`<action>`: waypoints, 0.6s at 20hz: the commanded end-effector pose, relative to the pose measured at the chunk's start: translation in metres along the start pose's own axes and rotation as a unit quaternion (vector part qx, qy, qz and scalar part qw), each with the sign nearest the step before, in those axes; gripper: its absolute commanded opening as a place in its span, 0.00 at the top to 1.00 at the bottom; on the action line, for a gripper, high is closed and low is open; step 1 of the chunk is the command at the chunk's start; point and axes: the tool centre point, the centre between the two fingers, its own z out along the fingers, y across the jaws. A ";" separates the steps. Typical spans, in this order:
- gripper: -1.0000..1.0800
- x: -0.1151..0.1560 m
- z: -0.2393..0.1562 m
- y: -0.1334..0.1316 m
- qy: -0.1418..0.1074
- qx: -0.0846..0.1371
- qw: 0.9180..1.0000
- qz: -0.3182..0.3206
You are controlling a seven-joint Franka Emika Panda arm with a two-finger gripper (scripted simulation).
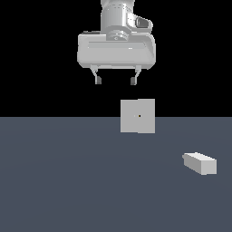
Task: Plug the charger into the wall socket.
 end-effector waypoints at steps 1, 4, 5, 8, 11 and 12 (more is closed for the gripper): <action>0.04 0.000 0.000 0.000 0.000 0.000 1.000 0.000; 0.04 -0.001 0.001 0.001 0.001 0.000 1.000 -0.001; 0.04 -0.002 0.001 0.002 0.002 0.000 1.000 -0.001; 0.04 -0.005 0.005 0.006 0.005 0.000 1.000 -0.003; 0.04 -0.011 0.009 0.013 0.010 0.000 1.000 -0.007; 0.04 -0.013 0.011 0.016 0.012 0.000 1.000 -0.009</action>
